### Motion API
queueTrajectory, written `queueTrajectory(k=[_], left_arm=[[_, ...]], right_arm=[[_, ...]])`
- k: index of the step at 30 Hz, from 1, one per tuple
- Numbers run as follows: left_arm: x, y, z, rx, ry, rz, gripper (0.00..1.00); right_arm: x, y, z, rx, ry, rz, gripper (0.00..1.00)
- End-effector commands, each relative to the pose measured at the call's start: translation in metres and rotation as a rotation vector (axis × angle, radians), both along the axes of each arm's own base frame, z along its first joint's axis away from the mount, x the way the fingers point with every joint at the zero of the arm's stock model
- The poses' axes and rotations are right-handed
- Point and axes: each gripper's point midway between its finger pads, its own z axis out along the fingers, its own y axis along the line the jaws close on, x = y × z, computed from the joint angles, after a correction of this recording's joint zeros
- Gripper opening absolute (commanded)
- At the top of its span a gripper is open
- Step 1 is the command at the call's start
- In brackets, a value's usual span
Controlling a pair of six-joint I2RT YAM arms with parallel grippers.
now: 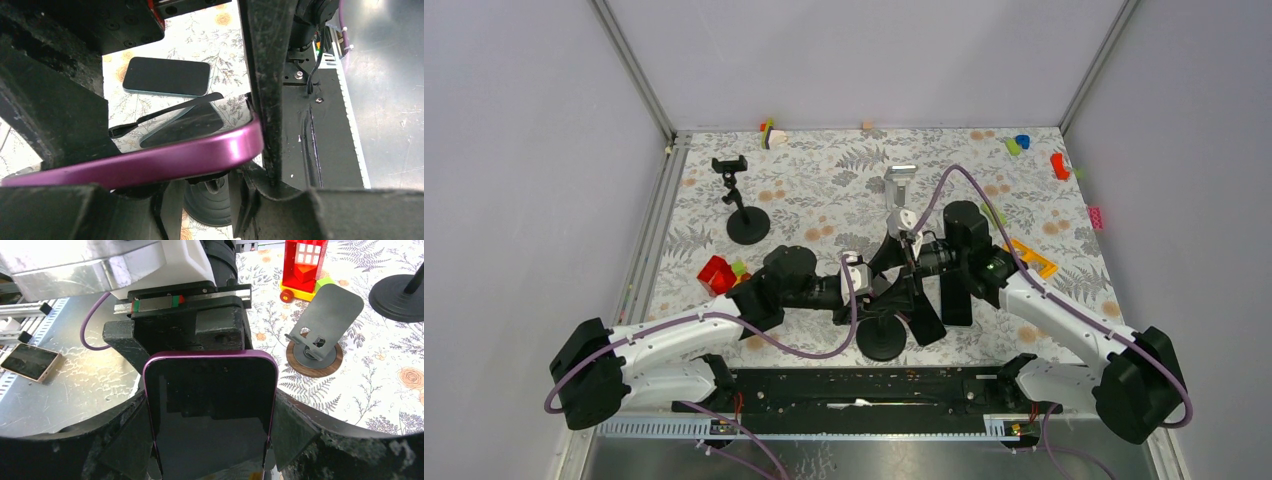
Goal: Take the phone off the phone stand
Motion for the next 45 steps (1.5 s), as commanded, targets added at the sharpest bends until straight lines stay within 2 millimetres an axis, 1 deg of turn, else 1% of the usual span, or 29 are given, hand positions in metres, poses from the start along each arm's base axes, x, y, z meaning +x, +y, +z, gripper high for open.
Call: queueTrajectory(k=[1, 3, 5, 10, 15, 19, 23, 26, 28, 31, 36, 39, 42, 45], left_arm=[[-0.117, -0.005, 0.009, -0.053, 0.081, -0.526, 0.00], [-0.118, -0.005, 0.007, -0.048, 0.084, -0.531, 0.00], [-0.119, -0.005, 0.007, -0.045, 0.085, -0.535, 0.00], [-0.120, -0.005, 0.005, -0.041, 0.086, -0.538, 0.00], [-0.120, -0.005, 0.004, -0.036, 0.087, -0.541, 0.00], [-0.120, -0.004, 0.003, -0.034, 0.086, -0.539, 0.00], [-0.120, -0.004, 0.002, -0.030, 0.086, -0.536, 0.00], [-0.119, -0.004, 0.002, -0.029, 0.088, -0.536, 0.00], [-0.118, -0.005, 0.002, -0.029, 0.086, -0.531, 0.00], [-0.114, -0.007, 0.002, -0.028, 0.074, -0.505, 0.00], [-0.104, -0.011, 0.005, -0.037, 0.051, -0.444, 0.00], [-0.101, -0.014, 0.007, -0.055, 0.045, -0.427, 0.00], [-0.099, -0.016, 0.006, -0.057, 0.049, -0.419, 0.00], [-0.099, -0.018, 0.007, -0.065, 0.053, -0.417, 0.00]], right_arm=[[0.113, -0.003, -0.003, -0.049, -0.299, -0.385, 0.00], [0.114, -0.004, -0.003, -0.059, -0.307, -0.359, 0.00], [0.108, -0.007, -0.007, -0.086, -0.293, -0.312, 0.00], [0.082, -0.013, -0.009, -0.120, -0.251, -0.161, 0.00], [0.058, -0.012, -0.005, -0.094, -0.186, -0.056, 0.00], [0.047, -0.011, -0.004, -0.072, -0.141, -0.011, 0.00], [0.035, -0.011, 0.002, -0.042, -0.096, 0.037, 0.00], [0.031, -0.011, 0.005, -0.024, -0.075, 0.042, 0.00], [0.036, -0.009, 0.010, 0.000, -0.097, 0.014, 0.00], [0.046, -0.008, 0.014, 0.025, -0.101, -0.087, 0.00], [0.051, -0.018, 0.024, 0.137, -0.139, -0.269, 0.00], [0.048, -0.028, 0.029, 0.204, -0.123, -0.368, 0.00], [0.045, -0.036, 0.030, 0.250, -0.069, -0.443, 0.00], [0.045, -0.043, 0.035, 0.323, -0.006, -0.508, 0.00]])
